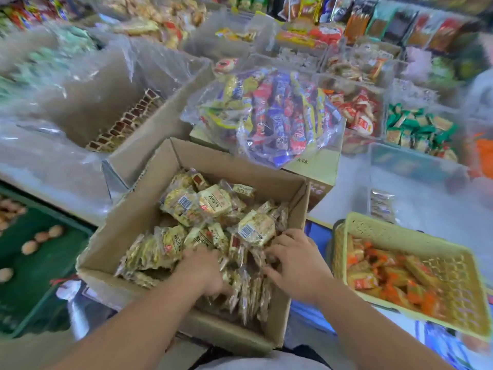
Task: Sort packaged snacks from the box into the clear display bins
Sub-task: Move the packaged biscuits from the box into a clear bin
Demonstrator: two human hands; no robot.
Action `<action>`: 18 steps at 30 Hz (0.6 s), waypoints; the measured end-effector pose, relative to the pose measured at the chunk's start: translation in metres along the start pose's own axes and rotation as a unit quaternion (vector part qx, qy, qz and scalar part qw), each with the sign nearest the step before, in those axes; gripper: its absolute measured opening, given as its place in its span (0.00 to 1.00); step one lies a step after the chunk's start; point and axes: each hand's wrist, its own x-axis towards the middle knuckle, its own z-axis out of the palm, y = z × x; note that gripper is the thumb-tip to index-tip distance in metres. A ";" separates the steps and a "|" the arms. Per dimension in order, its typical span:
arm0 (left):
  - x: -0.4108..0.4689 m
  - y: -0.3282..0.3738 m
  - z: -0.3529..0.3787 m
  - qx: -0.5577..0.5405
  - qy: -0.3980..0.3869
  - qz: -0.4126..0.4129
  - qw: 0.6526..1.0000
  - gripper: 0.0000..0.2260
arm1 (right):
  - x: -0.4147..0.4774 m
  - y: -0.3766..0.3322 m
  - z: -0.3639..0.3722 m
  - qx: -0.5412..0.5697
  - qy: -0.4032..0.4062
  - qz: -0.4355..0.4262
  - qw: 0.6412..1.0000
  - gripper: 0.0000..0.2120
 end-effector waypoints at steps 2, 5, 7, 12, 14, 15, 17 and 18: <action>0.001 0.001 0.004 -0.011 0.012 0.000 1.000 0.53 | 0.000 -0.001 0.001 0.005 0.004 0.008 1.000 0.28; 0.000 0.000 0.006 -0.008 0.040 0.021 0.999 0.49 | 0.001 -0.003 0.001 0.025 0.014 0.025 0.999 0.29; 0.000 -0.003 0.005 -0.022 0.036 0.032 0.999 0.46 | 0.001 -0.004 0.002 0.025 0.016 0.028 0.999 0.29; -0.002 -0.014 -0.005 0.022 0.004 0.029 0.999 0.48 | 0.001 -0.004 0.001 0.027 0.020 0.034 0.999 0.28; -0.002 -0.020 -0.007 0.029 0.015 0.018 0.999 0.48 | 0.001 -0.004 0.001 0.027 0.019 0.033 0.999 0.29; -0.002 -0.023 -0.007 0.027 0.017 0.012 0.999 0.49 | 0.001 -0.004 0.000 0.026 0.018 0.033 0.999 0.28; -0.003 -0.028 -0.008 0.037 0.010 0.004 0.999 0.50 | 0.002 -0.005 0.000 0.023 0.018 0.035 0.999 0.26; -0.003 -0.029 -0.008 0.045 0.006 0.002 0.999 0.50 | 0.002 -0.005 0.001 0.021 0.019 0.035 0.999 0.26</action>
